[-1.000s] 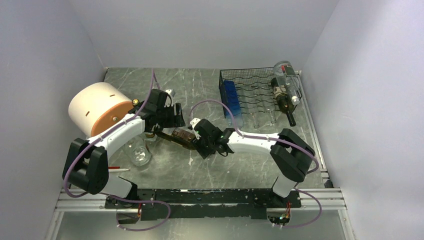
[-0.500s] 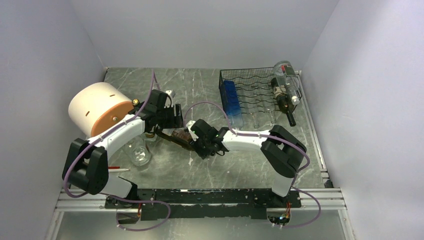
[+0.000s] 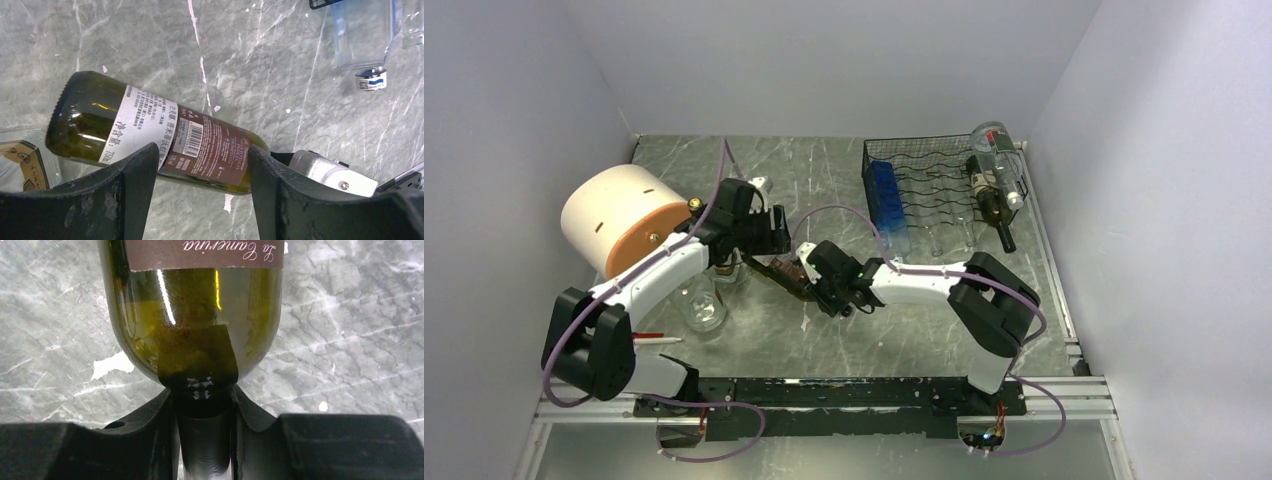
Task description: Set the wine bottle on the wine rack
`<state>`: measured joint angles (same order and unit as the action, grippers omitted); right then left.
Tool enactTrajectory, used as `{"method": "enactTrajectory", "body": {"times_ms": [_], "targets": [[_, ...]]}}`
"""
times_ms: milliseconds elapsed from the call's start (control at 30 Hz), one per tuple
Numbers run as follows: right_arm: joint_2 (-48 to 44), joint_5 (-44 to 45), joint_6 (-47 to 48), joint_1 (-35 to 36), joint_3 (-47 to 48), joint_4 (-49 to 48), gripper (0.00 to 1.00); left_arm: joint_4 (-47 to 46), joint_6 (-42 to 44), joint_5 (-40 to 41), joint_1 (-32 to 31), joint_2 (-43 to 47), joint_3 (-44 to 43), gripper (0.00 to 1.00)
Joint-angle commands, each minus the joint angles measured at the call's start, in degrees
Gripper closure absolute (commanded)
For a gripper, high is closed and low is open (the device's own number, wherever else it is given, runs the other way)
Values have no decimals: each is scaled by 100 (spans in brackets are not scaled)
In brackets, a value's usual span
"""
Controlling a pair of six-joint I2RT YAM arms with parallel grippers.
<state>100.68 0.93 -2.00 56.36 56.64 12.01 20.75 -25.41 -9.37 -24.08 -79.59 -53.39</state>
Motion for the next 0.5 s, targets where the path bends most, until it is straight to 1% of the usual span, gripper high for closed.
{"method": "enactTrajectory", "body": {"times_ms": [0, 233, 467], "targets": [[-368, 196, -81, -25, -160, 166, 100, 3, -8, -74, 34, 314, -75, 30], [-1133, 263, -229, -20, -206, 224, 100, 100, 18, 64, 39, 611, -222, 30], [-1733, 510, -283, -27, -271, 276, 100, 111, -3, 107, 35, 936, -284, 31]]}}
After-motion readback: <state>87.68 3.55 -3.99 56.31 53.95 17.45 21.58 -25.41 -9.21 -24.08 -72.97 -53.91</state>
